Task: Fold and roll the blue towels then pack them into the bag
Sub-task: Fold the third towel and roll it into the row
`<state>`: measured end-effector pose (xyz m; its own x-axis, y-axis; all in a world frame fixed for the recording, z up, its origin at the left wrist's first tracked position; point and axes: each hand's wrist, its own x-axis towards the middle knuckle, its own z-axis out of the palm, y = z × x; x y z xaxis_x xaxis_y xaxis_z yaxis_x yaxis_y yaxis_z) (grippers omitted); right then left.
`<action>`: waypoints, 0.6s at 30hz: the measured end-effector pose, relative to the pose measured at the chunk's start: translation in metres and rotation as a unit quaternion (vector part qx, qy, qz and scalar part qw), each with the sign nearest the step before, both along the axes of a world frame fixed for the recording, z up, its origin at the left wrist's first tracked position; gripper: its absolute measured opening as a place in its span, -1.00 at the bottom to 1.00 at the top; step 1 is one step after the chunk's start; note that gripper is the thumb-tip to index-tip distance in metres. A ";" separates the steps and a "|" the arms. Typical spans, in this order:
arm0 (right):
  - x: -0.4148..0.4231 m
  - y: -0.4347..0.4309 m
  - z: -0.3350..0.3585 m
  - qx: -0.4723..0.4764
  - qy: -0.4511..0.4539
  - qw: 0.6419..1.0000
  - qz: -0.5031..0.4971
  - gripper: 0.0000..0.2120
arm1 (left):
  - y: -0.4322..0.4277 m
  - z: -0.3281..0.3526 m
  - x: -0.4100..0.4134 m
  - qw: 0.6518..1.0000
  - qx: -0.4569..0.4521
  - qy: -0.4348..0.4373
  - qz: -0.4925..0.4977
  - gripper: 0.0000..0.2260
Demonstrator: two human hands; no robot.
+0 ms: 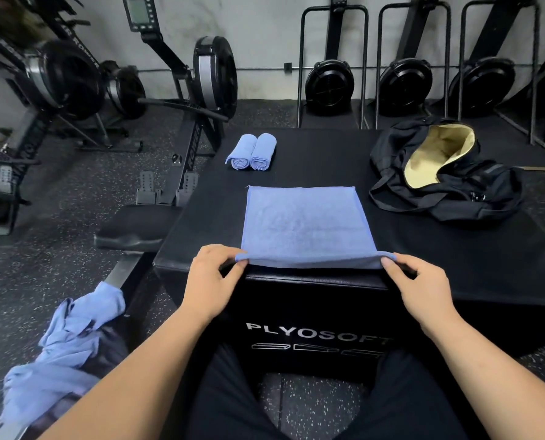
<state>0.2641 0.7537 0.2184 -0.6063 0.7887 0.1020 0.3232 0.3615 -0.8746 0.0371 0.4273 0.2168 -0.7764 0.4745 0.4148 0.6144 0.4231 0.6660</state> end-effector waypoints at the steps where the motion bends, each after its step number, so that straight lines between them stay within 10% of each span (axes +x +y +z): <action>1: 0.000 0.000 0.000 0.002 -0.001 1.000 -0.004 -0.72 | 0.003 0.002 0.002 1.000 0.003 -0.022 0.003 -0.89; 10: 0.018 -0.013 0.010 0.061 0.021 0.998 -0.015 -0.93 | -0.006 0.014 0.003 0.990 -0.024 -0.135 -0.031 -0.66; 18: -0.039 0.021 0.032 0.052 -0.057 0.997 0.005 -0.89 | 0.047 0.032 -0.021 0.983 -0.030 -0.177 0.042 -0.94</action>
<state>0.2252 0.7747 0.2501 -0.6265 0.7712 0.1128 0.4146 0.4523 -0.7896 0.0159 0.4740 0.2488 -0.9043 0.4184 0.0850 0.3102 0.5072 0.8041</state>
